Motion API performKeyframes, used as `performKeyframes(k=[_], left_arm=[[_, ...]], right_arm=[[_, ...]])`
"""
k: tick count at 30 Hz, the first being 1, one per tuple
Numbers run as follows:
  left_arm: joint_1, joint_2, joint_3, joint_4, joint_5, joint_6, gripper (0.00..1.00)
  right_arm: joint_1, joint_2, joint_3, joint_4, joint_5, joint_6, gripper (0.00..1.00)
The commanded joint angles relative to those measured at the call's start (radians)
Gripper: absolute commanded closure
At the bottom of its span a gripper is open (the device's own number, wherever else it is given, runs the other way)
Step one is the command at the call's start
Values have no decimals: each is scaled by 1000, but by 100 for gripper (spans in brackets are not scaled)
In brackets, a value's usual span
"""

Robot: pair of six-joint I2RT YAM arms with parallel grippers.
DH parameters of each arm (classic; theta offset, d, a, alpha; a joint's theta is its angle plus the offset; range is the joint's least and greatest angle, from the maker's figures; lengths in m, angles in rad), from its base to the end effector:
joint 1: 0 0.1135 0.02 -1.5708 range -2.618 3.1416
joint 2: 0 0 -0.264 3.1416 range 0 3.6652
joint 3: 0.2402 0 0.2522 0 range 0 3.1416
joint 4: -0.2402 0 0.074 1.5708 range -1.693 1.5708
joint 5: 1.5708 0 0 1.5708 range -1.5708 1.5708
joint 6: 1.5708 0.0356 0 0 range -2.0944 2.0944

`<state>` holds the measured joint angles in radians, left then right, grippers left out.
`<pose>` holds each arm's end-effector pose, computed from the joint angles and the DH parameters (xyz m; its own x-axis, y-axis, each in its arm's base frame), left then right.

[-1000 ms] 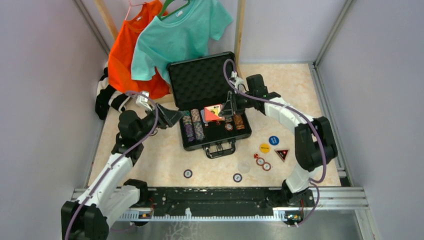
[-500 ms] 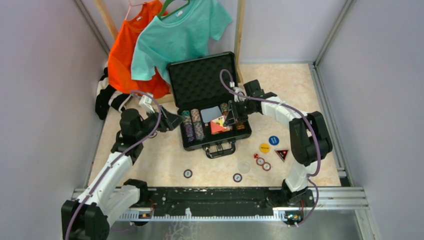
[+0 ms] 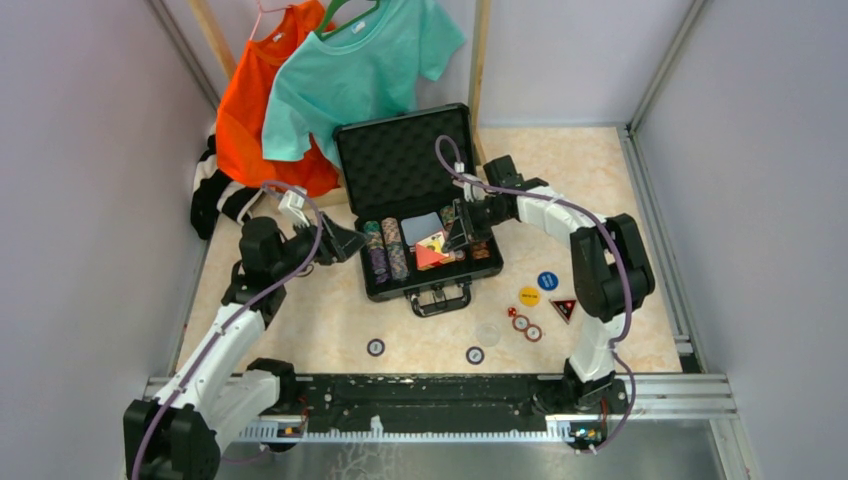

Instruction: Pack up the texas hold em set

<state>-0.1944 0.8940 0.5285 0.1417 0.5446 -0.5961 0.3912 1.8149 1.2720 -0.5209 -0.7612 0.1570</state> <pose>0.1993 -0.0580 0.2646 -0.5512 -0.3809 -0.7423 0.4247 0.6378 -0.6426 0.3354 0.1649 0.2073 -0.8898 -0.2445 -0.3853 -0.4521 0.5871 0.6715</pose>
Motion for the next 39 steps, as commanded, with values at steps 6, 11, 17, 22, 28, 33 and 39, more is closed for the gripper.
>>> performKeyframes(k=[6, 11, 17, 22, 28, 33, 39], left_arm=[[8, -8, 0, 8, 50, 10, 24], [9, -6, 1, 13, 60, 10, 24], [9, 3, -2, 18, 61, 9, 25], [9, 7, -4, 19, 64, 11, 25], [9, 9, -7, 19, 63, 13, 25], [9, 13, -6, 18, 64, 12, 25], [9, 15, -5, 11, 63, 14, 25]], right_arm=[[-3, -17, 18, 0, -90, -25, 100], [-2, 4, 15, -13, -96, -35, 100], [-2, 29, 20, -23, -104, -42, 100], [0, 64, 24, -24, -107, -43, 100], [5, 99, 19, -9, -107, -44, 100], [6, 112, 8, 23, -110, -36, 100], [21, 135, -3, 60, -110, -23, 100]])
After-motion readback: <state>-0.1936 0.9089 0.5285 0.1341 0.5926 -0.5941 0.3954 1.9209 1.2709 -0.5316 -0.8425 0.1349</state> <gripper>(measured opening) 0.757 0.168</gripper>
